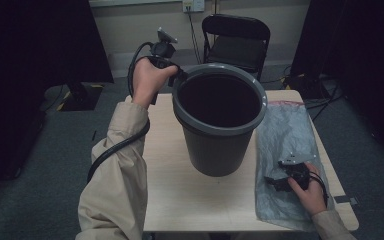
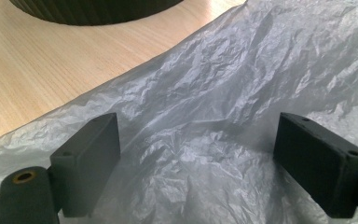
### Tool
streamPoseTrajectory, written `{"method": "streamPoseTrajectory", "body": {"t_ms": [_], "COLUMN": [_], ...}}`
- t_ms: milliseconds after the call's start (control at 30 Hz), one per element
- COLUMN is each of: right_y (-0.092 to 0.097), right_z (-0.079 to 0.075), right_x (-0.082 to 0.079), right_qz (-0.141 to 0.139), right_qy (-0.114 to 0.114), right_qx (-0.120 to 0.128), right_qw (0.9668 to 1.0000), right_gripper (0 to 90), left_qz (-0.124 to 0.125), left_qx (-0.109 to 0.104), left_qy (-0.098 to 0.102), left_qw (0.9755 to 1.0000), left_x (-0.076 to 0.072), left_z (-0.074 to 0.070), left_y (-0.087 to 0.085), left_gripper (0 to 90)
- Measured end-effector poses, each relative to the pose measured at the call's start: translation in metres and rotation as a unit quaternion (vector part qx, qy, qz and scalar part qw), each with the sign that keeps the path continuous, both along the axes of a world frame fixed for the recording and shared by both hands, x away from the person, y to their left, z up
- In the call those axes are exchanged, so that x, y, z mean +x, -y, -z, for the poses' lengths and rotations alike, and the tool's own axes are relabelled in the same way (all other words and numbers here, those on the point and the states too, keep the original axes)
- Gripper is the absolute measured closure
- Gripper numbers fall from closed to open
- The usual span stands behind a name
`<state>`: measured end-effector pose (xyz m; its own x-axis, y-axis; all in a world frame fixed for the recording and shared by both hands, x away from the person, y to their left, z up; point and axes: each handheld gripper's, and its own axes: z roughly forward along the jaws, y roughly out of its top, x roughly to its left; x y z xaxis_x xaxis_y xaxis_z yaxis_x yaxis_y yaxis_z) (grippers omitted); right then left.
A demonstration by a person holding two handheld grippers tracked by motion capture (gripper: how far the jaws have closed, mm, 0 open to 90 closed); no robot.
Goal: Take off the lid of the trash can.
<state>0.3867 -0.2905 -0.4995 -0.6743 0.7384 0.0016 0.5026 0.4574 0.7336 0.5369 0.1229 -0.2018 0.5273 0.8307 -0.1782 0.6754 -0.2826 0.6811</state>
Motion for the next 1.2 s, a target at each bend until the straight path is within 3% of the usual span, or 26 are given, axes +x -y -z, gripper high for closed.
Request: {"method": "streamPoseTrajectory", "body": {"t_ms": [233, 400, 533, 600, 700, 733, 767, 900, 1000, 1200], "right_y": [0.0, 0.0, 0.0, 0.0, 0.0, 0.0, 0.0, 0.0, 0.0, 0.0], "right_z": [0.0, 0.0, 0.0, 0.0, 0.0, 0.0, 0.0, 0.0, 0.0, 0.0], "right_x": [0.0, 0.0, 0.0, 0.0, 0.0, 0.0, 0.0, 0.0, 0.0, 0.0], "right_qz": [0.0, 0.0, 0.0, 0.0, 0.0, 0.0, 0.0, 0.0, 0.0, 0.0], "right_qy": [0.0, 0.0, 0.0, 0.0, 0.0, 0.0, 0.0, 0.0, 0.0, 0.0], "right_qx": [0.0, 0.0, 0.0, 0.0, 0.0, 0.0, 0.0, 0.0, 0.0, 0.0], "right_qw": [1.0, 1.0, 1.0, 1.0, 1.0, 1.0, 1.0, 1.0, 1.0, 1.0], "right_gripper": [13.4, 13.4, 13.4, 13.4, 13.4, 13.4, 13.4, 13.4, 13.4, 13.4], "left_qz": [0.006, 0.009, 0.014, 0.014, 0.02, 0.017, 0.018, 0.014, 0.01, 0.007], "left_qx": [0.026, 0.056, 0.064, 0.076, 0.074, 0.077, 0.085, 0.077, 0.079, 0.05], "left_qy": [-0.007, 0.001, -0.01, -0.005, 0.007, 0.015, 0.009, 0.008, 0.004, 0.017], "left_qw": [0.9996, 0.9984, 0.9978, 0.997, 0.997, 0.9968, 0.9962, 0.9969, 0.9968, 0.9986], "left_x": [0.001, 0.001, 0.003, 0.004, 0.005, 0.005, 0.006, 0.005, 0.005, 0.002], "left_z": [0.01, 0.016, 0.018, 0.021, 0.025, 0.027, 0.027, 0.023, 0.02, 0.015], "left_y": [-0.001, 0.004, 0.004, 0.004, 0.004, 0.004, 0.005, 0.009, 0.011, 0.007], "left_gripper": [77.5, 76.8, 74.8, 64.7, 48.5, 48.5, 50.7, 75.2, 76.1, 76.8]}}
